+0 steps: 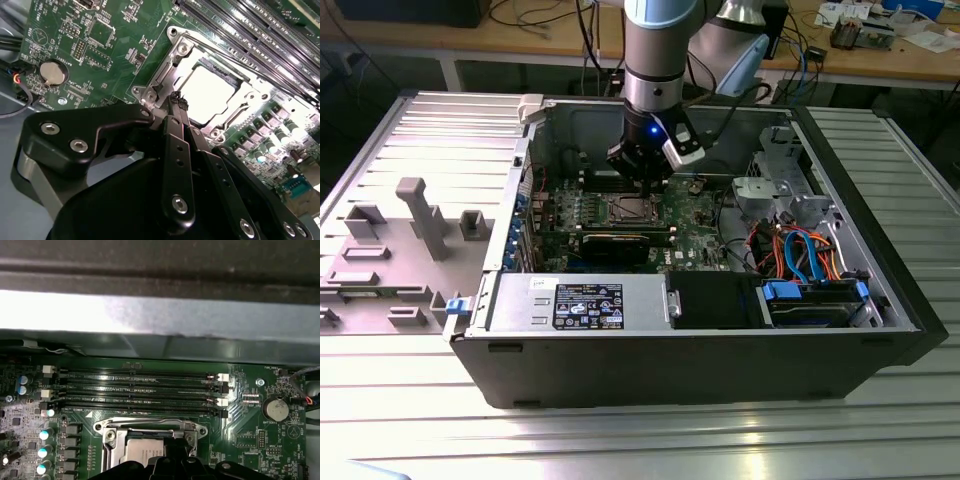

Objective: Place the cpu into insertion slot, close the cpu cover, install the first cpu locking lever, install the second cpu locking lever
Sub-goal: 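Install the second cpu locking lever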

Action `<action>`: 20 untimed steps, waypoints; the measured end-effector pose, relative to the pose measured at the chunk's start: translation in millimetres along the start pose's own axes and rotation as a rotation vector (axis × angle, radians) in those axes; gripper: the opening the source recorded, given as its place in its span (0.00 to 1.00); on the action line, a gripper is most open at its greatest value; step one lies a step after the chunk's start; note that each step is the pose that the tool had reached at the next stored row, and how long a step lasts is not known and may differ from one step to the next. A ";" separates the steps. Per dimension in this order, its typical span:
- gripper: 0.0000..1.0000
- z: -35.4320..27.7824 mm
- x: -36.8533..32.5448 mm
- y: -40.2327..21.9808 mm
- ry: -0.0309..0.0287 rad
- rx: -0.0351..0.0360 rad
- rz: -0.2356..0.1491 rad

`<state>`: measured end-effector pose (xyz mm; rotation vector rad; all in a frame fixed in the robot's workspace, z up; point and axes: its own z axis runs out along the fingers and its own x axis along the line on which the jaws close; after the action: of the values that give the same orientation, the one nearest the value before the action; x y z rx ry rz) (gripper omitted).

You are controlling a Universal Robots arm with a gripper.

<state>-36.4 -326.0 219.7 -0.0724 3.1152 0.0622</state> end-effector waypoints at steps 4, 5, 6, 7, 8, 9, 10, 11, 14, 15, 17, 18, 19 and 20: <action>0.11 -4.6 -0.1 -0.8 0.0000 0.0001 0.000; 0.11 -5.8 -0.1 -1.1 0.0000 0.0000 0.000; 0.11 -6.1 -0.1 -1.2 -0.0001 -0.0002 0.000; 0.11 -6.1 -0.1 -1.2 -0.0001 -0.0001 0.000; 0.11 -6.1 -0.1 -1.2 -0.0001 -0.0001 0.000; 0.11 -6.1 -0.1 -1.2 0.0000 0.0000 0.001; 0.11 -6.2 -0.1 -1.2 0.0000 0.0001 0.001; 0.11 -6.2 -0.1 -1.2 0.0000 0.0001 0.001; 0.11 -6.2 -0.1 -1.2 0.0000 0.0001 0.001; 0.11 -6.1 -0.1 -1.2 -0.0001 0.0001 0.001; 0.11 -6.2 -0.1 -1.2 -0.0001 0.0001 0.001; 0.11 -6.1 -0.1 -1.2 0.0000 0.0000 0.001; 0.11 -6.2 0.0 -1.7 0.0000 0.0003 0.001; 0.11 -6.1 -0.1 -2.2 0.0000 0.0010 0.001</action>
<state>-36.4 -328.4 225.8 -0.0707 3.1153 0.0607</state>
